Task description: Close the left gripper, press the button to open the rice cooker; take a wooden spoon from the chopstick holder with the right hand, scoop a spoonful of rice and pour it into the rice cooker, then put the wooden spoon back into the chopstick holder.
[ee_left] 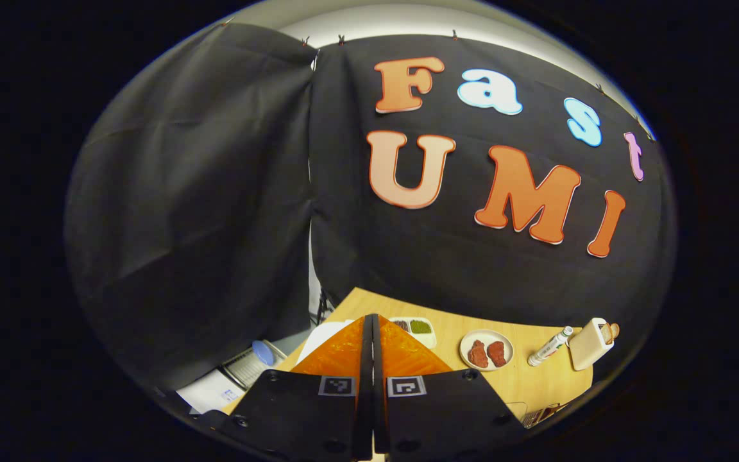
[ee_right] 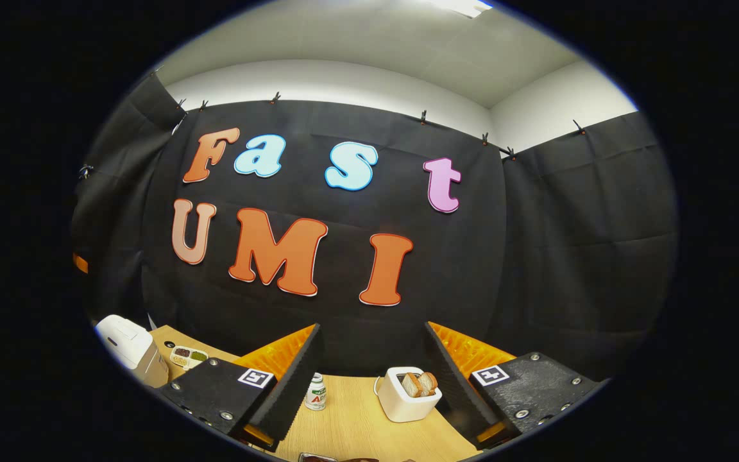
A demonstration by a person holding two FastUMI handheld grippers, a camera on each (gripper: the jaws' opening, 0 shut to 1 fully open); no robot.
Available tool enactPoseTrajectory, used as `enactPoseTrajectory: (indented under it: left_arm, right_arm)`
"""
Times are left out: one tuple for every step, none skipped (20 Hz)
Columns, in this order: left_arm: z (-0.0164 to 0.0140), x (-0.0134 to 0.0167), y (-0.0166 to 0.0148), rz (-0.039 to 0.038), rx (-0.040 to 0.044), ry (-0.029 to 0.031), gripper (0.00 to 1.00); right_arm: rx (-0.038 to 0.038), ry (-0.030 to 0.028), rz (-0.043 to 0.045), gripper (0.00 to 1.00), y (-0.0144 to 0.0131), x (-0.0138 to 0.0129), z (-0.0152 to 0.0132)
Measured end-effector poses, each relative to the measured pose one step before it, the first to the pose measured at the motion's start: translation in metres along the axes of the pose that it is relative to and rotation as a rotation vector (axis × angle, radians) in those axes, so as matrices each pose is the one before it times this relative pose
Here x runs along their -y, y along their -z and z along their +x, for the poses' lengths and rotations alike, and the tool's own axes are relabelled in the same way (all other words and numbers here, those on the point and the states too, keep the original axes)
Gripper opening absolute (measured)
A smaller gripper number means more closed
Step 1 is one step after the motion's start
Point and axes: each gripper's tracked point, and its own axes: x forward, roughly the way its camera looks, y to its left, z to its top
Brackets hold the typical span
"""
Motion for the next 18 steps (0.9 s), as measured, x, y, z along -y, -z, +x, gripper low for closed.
enactPoseTrajectory:
  left_arm:
    - [0.00756, -0.00211, 0.01185, -0.01327, -0.0438, 0.00924, 0.02]
    - [0.00764, -0.00243, 0.01172, -0.01496, -0.03945, 0.01601, 0.04]
    - [0.00717, -0.00148, 0.01216, -0.0182, -0.04753, 0.01613, 0.07]
    - [0.00687, -0.00158, 0.012, -0.01598, -0.04287, 0.01312, 0.05]
    - [0.00519, -0.00408, 0.01105, -0.00896, -0.04212, 0.00709, 0.05]
    - [0.00696, -0.00372, 0.01148, -0.00748, -0.04265, 0.00989, 0.05]
    - [0.00863, 0.00005, 0.01223, -0.00697, -0.04173, 0.00889, 0.07]
    - [0.00815, -0.0004, 0.00967, -0.00153, -0.03981, 0.00897, 0.07]
    - [0.00805, -0.00114, 0.00754, -0.00283, -0.03354, 0.00158, 0.06]
    - [0.00947, -0.00115, 0.00755, -0.00014, -0.0361, 0.00273, 0.06]
    - [0.00712, -0.00242, 0.00632, -0.00904, -0.02607, 0.0131, 0.06]
    - [0.00785, -0.00249, 0.00602, -0.00776, -0.03015, 0.00551, 0.07]
    - [0.00413, -0.00198, 0.00706, -0.00869, -0.02806, 0.01076, 0.07]
    - [0.005, -0.00095, 0.00531, -0.00358, -0.02122, 0.00612, 0.07]
    - [0.00715, -0.00308, 0.00551, 0.00235, -0.0204, 0.00329, 0.07]
    - [0.0053, -0.00478, 0.00517, -0.00056, -0.02195, -0.00568, 0.07]
    - [0.00285, -0.00025, 0.00291, -0.00152, -0.01476, 0.01122, 0.06]
    - [0.00261, 0.00066, -0.00576, -0.00098, 0.02061, 0.00993, 0.06]
  right_arm:
    - [-0.01074, 0.00545, -0.00519, 0.96, 0.0041, -0.00323, -0.00172]
    - [-0.01583, 0.00191, -0.00198, 0.96, 0.00579, -0.00394, -0.00112]
    - [-0.01586, -0.00144, 0.00102, 0.96, 0.00489, -0.00533, -0.00289]
    - [-0.01702, -0.00005, 0.00173, 0.96, 0.00625, -0.00449, -0.00266]
    - [-0.01375, 0.00204, 0.00255, 0.96, 0.0057, -0.00261, -0.00264]
    - [-0.01146, 0.00325, 0.00212, 0.96, 0.00446, -0.00283, -0.0028]
    - [-0.01404, 0.00491, -0.0017, 0.96, 0.00559, -0.00131, -0.00238]
    - [-0.01439, 0.00792, -0.00283, 0.95, 0.00558, -0.00103, -0.00325]
    - [-0.01464, 0.00843, -0.0022, 0.95, 0.00613, -0.00107, -0.00338]
    - [-0.01511, 0.0062, -0.00167, 0.96, 0.00552, -0.0007, -0.00404]
    - [-0.01326, 0.00814, -0.00381, 0.96, 0.00461, -0.00098, -0.00286]
    - [-0.00861, 0.00779, -0.00575, 0.96, 0.00389, -0.00081, -0.00331]
    - [-0.01071, 0.00797, -0.00917, 0.96, 0.00537, 0.0005, -0.00443]
    - [-0.00777, 0.00782, -0.00894, 0.95, 0.00395, 0.00018, -0.00355]
    - [-0.01062, 0.00819, -0.00734, 0.96, 0.00333, -0.00039, -0.00264]
    - [-0.01237, 0.0053, -0.00437, 0.96, 0.00357, -0.0006, -0.00285]
    - [-0.01003, 0.00448, -0.00419, 0.96, 0.00461, -0.00024, -0.00309]
    - [-0.01005, 0.00438, -0.00438, 0.96, 0.003, -0.00101, -0.00221]
